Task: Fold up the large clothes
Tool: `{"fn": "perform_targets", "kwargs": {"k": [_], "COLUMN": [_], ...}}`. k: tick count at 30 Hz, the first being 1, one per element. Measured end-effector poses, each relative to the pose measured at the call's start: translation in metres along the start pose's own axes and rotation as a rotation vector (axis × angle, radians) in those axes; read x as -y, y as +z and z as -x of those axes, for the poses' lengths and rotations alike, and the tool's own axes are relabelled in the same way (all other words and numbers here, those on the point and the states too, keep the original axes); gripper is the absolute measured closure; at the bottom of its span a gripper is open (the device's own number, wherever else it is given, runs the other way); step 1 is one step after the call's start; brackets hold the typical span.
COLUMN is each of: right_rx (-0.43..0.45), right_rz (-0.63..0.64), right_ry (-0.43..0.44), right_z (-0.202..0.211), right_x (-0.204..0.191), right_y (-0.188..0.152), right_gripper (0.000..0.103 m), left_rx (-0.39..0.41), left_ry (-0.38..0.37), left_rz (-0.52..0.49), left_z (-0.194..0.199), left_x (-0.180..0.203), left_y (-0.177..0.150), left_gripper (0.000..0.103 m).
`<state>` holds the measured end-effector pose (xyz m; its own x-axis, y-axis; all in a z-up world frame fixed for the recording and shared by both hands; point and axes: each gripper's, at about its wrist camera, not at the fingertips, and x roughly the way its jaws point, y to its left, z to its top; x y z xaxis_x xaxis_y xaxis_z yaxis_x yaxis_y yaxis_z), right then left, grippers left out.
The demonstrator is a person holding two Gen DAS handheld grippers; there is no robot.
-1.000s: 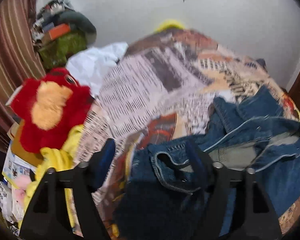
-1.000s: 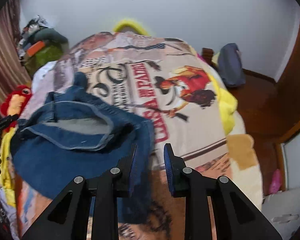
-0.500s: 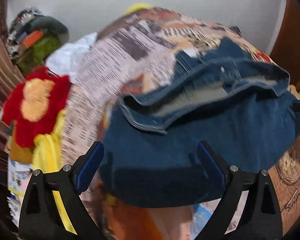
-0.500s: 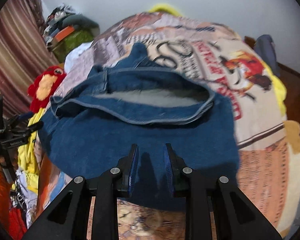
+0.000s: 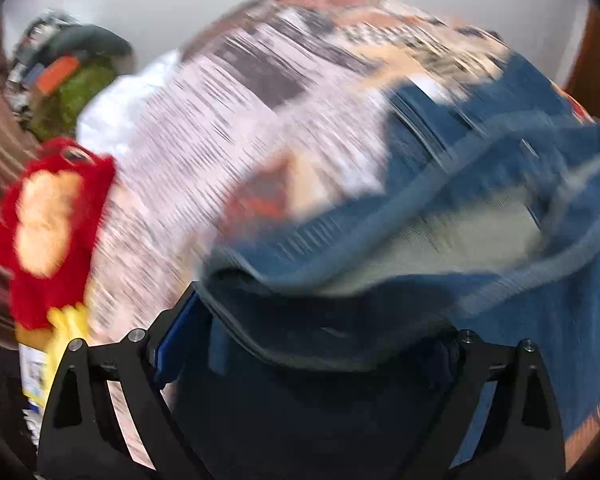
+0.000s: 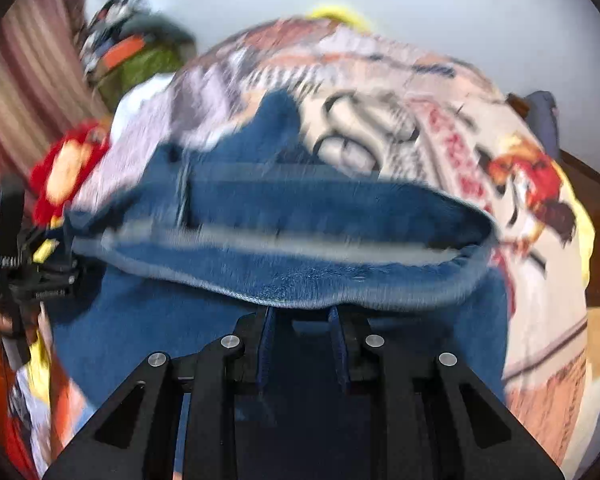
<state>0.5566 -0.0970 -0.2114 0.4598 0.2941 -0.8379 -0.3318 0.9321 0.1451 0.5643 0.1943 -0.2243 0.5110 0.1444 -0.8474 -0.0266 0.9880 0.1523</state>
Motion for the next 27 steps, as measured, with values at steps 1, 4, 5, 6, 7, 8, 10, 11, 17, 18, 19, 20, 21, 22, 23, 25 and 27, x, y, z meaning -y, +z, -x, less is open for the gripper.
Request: {"fn": "perform_targets", "kwargs": {"k": [1,4,5,6,7,8,10,11,17,18,19,20,21,22,23,25,27], "right_rx": [0.023,0.072,0.094,0.105,0.097,0.085,0.090,0.092,0.079,0.090,0.100,0.111,0.116,0.118,0.116,0.106,0.094], "right_rz": [-0.019,-0.043,-0.037,-0.029,-0.024,-0.023,-0.039,-0.042,0.011,0.026,0.043,0.060,0.070,0.086,0.094,0.113,0.128], "right_ry": [0.008,-0.036,-0.100,-0.154,-0.182,-0.186,-0.170,-0.168,-0.109,-0.105,-0.096,-0.083,-0.068,-0.042,-0.026,0.013,0.051], "right_z": [0.001,0.000,-0.003,-0.007,-0.013,-0.017,-0.019,-0.017,0.012,0.019,0.026,0.034,0.039,0.046,0.049,0.054,0.056], "right_x": [0.004,0.010,0.010,0.011,0.012,0.014,0.017,0.017,0.003,-0.003,-0.010,-0.018,-0.025,-0.035,-0.041,-0.056,-0.071], "right_y": [0.009,0.032,0.038,0.042,0.044,0.044,0.042,0.040,0.025,0.022,0.020,0.017,0.015,0.011,0.009,0.003,-0.003], "right_gripper": [0.082,0.082,0.082,0.082,0.082,0.082,0.082,0.082,0.082,0.082,0.082,0.082,0.082,0.082,0.082,0.082,0.082], "left_rx": [0.021,0.030,0.021,0.018,0.025,0.037,0.067,0.071,0.127,0.145,0.164,0.177,0.190,0.196,0.201,0.213,0.216], "left_ry": [0.024,0.034,0.026,0.044,0.078,0.110,0.103,0.090,0.027,0.033,0.034,0.028,0.012,-0.003,-0.019,-0.054,-0.096], "left_rz": [0.007,0.054,0.062,0.061,0.061,0.065,0.107,0.137,0.149,0.121,0.097,0.084,0.069,0.056,0.042,0.001,-0.022], "left_z": [0.000,-0.005,-0.008,-0.011,-0.012,-0.013,-0.004,0.001,0.046,0.056,0.066,0.074,0.085,0.091,0.097,0.108,0.114], "left_x": [-0.005,-0.020,-0.022,-0.022,-0.022,-0.024,-0.032,-0.037,-0.048,-0.045,-0.042,-0.039,-0.035,-0.031,-0.027,-0.015,-0.003], "left_y": [0.011,0.035,0.039,0.043,0.045,0.048,0.053,0.055,0.050,0.047,0.043,0.040,0.035,0.031,0.027,0.018,0.010], "left_gripper": [0.008,0.008,0.007,0.007,0.007,0.007,0.007,0.007,0.007,0.007,0.007,0.007,0.007,0.007,0.007,0.007,0.007]}}
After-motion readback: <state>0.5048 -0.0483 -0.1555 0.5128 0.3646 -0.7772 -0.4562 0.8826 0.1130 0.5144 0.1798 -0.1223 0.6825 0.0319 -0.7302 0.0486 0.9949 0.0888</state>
